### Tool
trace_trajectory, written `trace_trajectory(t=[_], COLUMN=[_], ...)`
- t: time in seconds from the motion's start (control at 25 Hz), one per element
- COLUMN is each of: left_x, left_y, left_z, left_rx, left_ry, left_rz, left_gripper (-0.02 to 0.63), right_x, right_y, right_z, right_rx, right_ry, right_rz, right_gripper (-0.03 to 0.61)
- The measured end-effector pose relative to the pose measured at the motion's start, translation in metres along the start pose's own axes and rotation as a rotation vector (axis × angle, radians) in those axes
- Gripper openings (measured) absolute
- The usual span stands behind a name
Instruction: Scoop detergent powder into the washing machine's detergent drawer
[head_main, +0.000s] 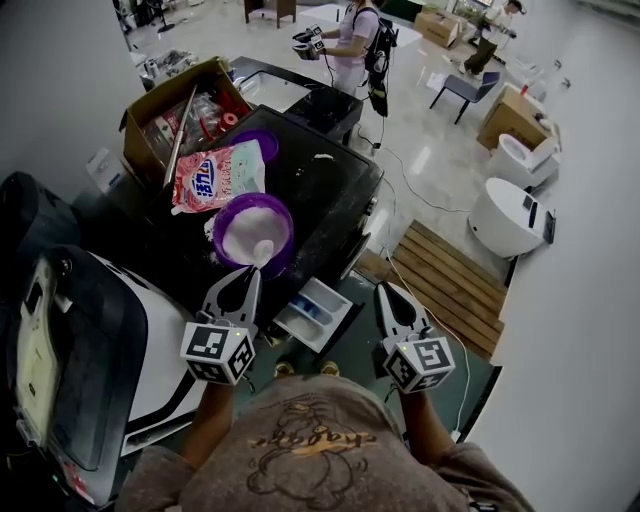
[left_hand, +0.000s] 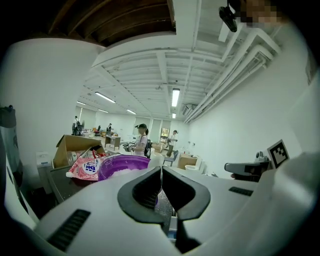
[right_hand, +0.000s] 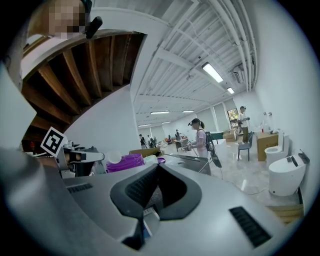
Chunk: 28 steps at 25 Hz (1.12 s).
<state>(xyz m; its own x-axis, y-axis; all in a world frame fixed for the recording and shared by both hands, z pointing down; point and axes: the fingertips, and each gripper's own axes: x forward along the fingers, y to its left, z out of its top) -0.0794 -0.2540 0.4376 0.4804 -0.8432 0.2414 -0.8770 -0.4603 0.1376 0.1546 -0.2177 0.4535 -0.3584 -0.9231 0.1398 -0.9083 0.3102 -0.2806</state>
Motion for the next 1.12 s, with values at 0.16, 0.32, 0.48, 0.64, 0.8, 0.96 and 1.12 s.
trace_trajectory(t=[0.16, 0.32, 0.48, 0.64, 0.8, 0.96, 1.12], left_x=[0.001, -0.002, -0.003, -0.003, -0.004, -0.004, -0.005], left_y=[0.005, 0.011, 0.014, 0.013, 0.014, 0.015, 0.015], left_z=[0.0, 0.001, 0.0, 0.0, 0.0, 0.0, 0.0], left_rx=[-0.006, -0.012, -0.021, -0.024, -0.023, -0.018, -0.016], left_ry=[-0.016, -0.029, -0.034, -0.033, -0.036, -0.038, -0.032], left_rz=[0.011, 0.032, 0.038, 0.039, 0.041, 0.046, 0.05], left_gripper=[0.025, 0.025, 0.025, 0.025, 0.025, 0.025, 0.025], right_x=[0.003, 0.005, 0.006, 0.007, 0.009, 0.01, 0.011], right_y=[-0.001, -0.002, -0.002, 0.001, 0.006, 0.009, 0.012], right_z=[0.003, 0.006, 0.004, 0.0, 0.002, 0.004, 0.004], right_rx=[-0.021, -0.031, -0.047, -0.083, -0.064, -0.038, -0.024], right_ry=[-0.008, -0.017, 0.0, 0.005, -0.007, -0.016, -0.018], right_rz=[0.0, -0.007, -0.014, -0.01, -0.002, -0.001, 0.005], right_gripper=[0.002, 0.002, 0.002, -0.002, -0.002, -0.002, 0.0])
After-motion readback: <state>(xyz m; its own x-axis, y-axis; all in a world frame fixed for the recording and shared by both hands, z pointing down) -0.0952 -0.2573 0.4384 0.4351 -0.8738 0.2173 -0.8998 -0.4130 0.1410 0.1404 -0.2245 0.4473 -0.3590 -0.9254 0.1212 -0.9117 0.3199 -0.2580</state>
